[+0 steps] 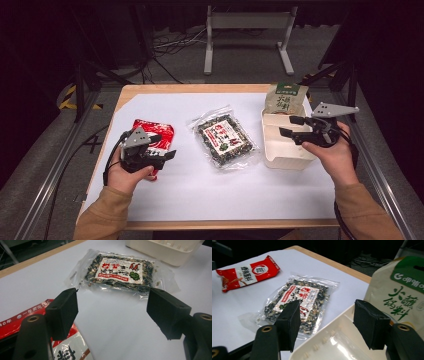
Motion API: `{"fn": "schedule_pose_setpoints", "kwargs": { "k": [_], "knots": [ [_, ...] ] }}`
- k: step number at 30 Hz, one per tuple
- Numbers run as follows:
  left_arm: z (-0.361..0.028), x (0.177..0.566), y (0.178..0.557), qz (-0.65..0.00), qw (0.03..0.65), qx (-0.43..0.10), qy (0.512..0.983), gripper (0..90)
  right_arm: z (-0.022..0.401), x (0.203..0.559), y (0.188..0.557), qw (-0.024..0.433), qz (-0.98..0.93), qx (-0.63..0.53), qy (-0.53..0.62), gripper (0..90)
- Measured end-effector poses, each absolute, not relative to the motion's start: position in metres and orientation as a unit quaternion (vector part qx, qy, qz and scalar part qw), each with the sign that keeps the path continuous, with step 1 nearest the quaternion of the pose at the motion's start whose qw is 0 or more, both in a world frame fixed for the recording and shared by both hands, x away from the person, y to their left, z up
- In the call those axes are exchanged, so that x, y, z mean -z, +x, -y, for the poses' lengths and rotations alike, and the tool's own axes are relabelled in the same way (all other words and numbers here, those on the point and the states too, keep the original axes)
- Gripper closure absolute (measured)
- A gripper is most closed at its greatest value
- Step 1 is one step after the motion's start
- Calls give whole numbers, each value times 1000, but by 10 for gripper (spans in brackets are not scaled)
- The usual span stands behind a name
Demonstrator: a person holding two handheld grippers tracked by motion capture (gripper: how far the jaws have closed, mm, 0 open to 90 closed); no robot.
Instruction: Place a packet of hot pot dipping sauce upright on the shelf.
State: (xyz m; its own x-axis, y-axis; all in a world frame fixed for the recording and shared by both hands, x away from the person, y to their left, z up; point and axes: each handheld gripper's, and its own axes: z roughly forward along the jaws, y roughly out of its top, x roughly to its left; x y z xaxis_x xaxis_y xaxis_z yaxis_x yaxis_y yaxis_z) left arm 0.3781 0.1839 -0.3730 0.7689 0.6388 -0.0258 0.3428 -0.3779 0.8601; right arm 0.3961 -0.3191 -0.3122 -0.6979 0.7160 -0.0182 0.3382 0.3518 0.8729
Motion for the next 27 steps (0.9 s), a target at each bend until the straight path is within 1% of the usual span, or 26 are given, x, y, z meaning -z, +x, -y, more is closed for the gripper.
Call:
{"fn": "schedule_pose_setpoints", "kwargs": {
  "k": [3, 8, 17, 20, 23, 24, 27],
  "knots": [
    [-185, 371, 378, -301, 470, -157, 814, 255, 315, 317, 385, 208, -798, -467, 319, 382],
    [-185, 364, 380, -305, 453, -167, 821, 256, 307, 323, 369, 207, -799, -475, 303, 379],
    [-196, 356, 396, -316, 434, -167, 827, 250, 290, 333, 362, 191, -808, -480, 283, 373],
    [-203, 357, 405, -333, 418, -172, 827, 238, 285, 336, 362, 180, -813, -478, 279, 376],
    [-212, 361, 418, -358, 408, -166, 824, 237, 278, 341, 361, 160, -823, -472, 273, 414],
    [-212, 361, 418, -358, 408, -166, 824, 234, 278, 341, 361, 160, -823, -472, 273, 414],
    [-219, 364, 426, -380, 378, -160, 829, 218, 270, 346, 361, 150, -832, -464, 264, 429]
  ]
}}
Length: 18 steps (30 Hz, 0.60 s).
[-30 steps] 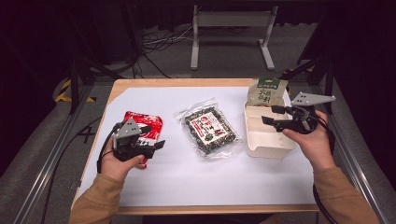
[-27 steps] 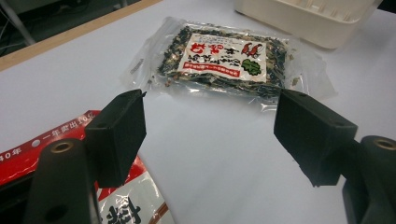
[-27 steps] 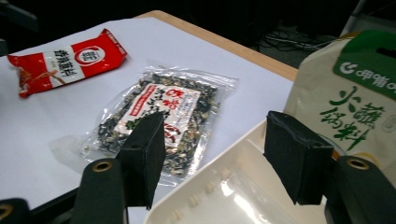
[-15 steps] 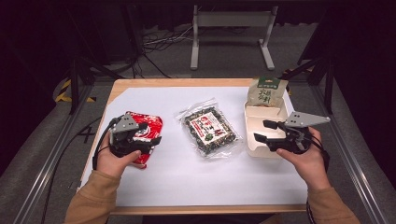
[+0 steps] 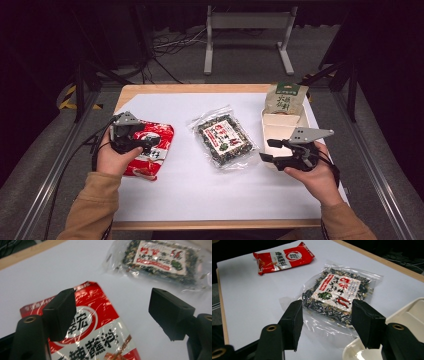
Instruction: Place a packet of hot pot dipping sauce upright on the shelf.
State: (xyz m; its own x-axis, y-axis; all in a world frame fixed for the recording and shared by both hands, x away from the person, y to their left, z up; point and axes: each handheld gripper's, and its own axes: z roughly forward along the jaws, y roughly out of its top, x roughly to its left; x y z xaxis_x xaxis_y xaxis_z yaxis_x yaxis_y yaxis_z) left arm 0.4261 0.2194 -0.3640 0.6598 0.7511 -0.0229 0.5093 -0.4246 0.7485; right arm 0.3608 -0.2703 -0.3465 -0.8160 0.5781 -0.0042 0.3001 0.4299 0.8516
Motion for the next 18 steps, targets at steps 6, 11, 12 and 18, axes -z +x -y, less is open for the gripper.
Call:
{"fn": "schedule_pose_setpoints", "kwargs": {
  "k": [6, 11, 12, 18],
  "knots": [
    [-231, 378, 440, -405, 362, -151, 826, 194, 260, 355, 361, 136, -842, -457, 251, 428],
    [-243, 390, 449, -436, 360, -133, 814, 197, 257, 358, 360, 135, -846, -455, 242, 420],
    [-243, 390, 449, -436, 360, -133, 814, 204, 257, 358, 360, 135, -846, -455, 242, 418],
    [-255, 400, 452, -474, 326, -117, 810, 225, 256, 360, 360, 133, -847, -454, 243, 403]
  ]
}}
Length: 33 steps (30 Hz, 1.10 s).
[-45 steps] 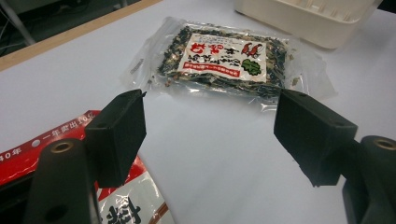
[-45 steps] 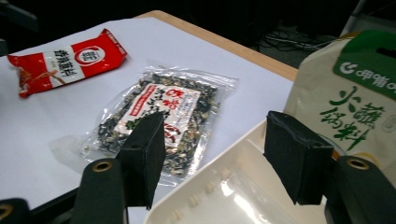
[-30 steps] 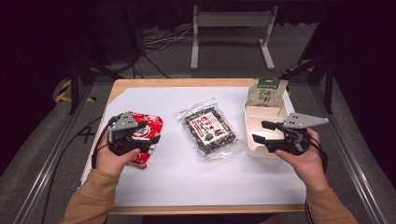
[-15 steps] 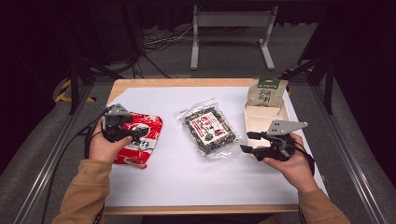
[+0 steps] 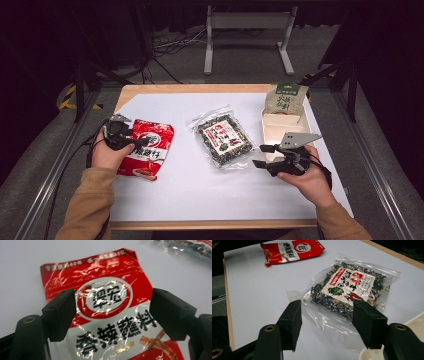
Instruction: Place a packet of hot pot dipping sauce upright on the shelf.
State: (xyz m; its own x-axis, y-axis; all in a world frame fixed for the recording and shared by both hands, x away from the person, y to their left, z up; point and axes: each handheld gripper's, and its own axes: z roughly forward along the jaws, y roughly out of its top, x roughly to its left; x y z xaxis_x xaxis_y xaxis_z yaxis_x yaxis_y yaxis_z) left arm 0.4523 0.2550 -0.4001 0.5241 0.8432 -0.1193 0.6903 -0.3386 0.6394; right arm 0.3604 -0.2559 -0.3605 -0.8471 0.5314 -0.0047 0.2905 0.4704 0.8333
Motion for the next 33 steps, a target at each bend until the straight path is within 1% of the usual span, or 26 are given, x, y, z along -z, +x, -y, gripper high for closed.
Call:
{"fn": "schedule_pose_setpoints", "kwargs": {
  "k": [5, 7, 12, 15, 18, 23, 25, 29, 32, 33],
  "knots": [
    [-260, 410, 454, -479, 313, -96, 815, 161, 254, 362, 360, 132, -848, -453, 241, 387],
    [-262, 413, 454, -481, 302, -98, 817, 130, 253, 362, 360, 131, -848, -454, 240, 372],
    [-266, 419, 453, -490, 283, -84, 820, 117, 252, 363, 360, 137, -850, -450, 235, 359],
    [-269, 422, 453, -505, 261, -72, 820, 127, 252, 363, 360, 136, -850, -451, 234, 355],
    [-271, 426, 453, -516, 242, -48, 820, 168, 250, 362, 359, 142, -852, -449, 229, 343],
    [-273, 425, 453, -524, 246, -47, 814, 179, 250, 360, 358, 146, -851, -452, 223, 335],
    [-276, 426, 453, -529, 236, -57, 813, 176, 250, 361, 358, 147, -852, -451, 221, 332],
    [-280, 430, 453, -536, 242, -45, 807, 173, 249, 362, 358, 144, -854, -449, 220, 325],
    [-279, 429, 452, -528, 243, -52, 812, 189, 248, 363, 358, 146, -853, -450, 219, 310],
    [-278, 429, 451, -522, 251, -50, 814, 224, 249, 363, 358, 148, -853, -450, 220, 309]
  ]
}}
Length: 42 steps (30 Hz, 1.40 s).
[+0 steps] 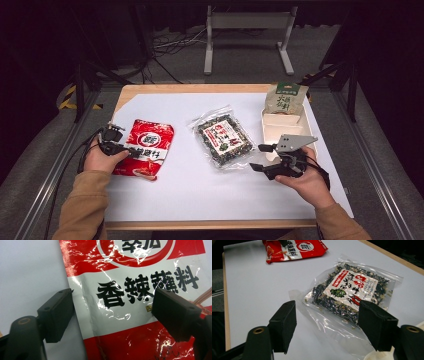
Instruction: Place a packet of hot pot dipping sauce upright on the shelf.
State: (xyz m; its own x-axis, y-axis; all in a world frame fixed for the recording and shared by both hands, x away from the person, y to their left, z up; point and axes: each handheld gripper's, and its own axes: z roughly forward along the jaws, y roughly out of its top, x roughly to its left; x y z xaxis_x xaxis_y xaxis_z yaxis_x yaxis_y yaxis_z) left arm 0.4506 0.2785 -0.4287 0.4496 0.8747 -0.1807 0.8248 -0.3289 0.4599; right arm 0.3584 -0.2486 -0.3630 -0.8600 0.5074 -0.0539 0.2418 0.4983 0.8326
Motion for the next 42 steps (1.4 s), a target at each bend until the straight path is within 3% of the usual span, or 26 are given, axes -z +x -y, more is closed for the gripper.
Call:
{"fn": "schedule_pose_setpoints", "kwargs": {
  "k": [2, 6, 9, 13, 26, 32, 37, 42],
  "knots": [
    [-276, 427, 448, -505, 254, -67, 822, 341, 249, 363, 359, 149, -853, -449, 220, 309],
    [-271, 426, 445, -508, 247, -77, 822, 373, 250, 361, 359, 150, -850, -454, 221, 306],
    [-273, 428, 445, -513, 253, -78, 817, 356, 249, 362, 359, 149, -852, -452, 217, 305],
    [-279, 430, 448, -538, 244, -79, 803, 192, 249, 363, 359, 148, -853, -450, 217, 302],
    [-285, 436, 446, -544, 272, -55, 792, 245, 249, 365, 359, 146, -855, -448, 217, 296],
    [-280, 435, 444, -546, 268, -62, 791, 316, 246, 366, 360, 143, -856, -448, 214, 295],
    [-272, 433, 440, -544, 271, -57, 792, 523, 244, 366, 361, 140, -857, -448, 211, 295],
    [-269, 432, 441, -544, 270, -58, 792, 634, 245, 366, 361, 141, -857, -448, 213, 295]
  ]
}}
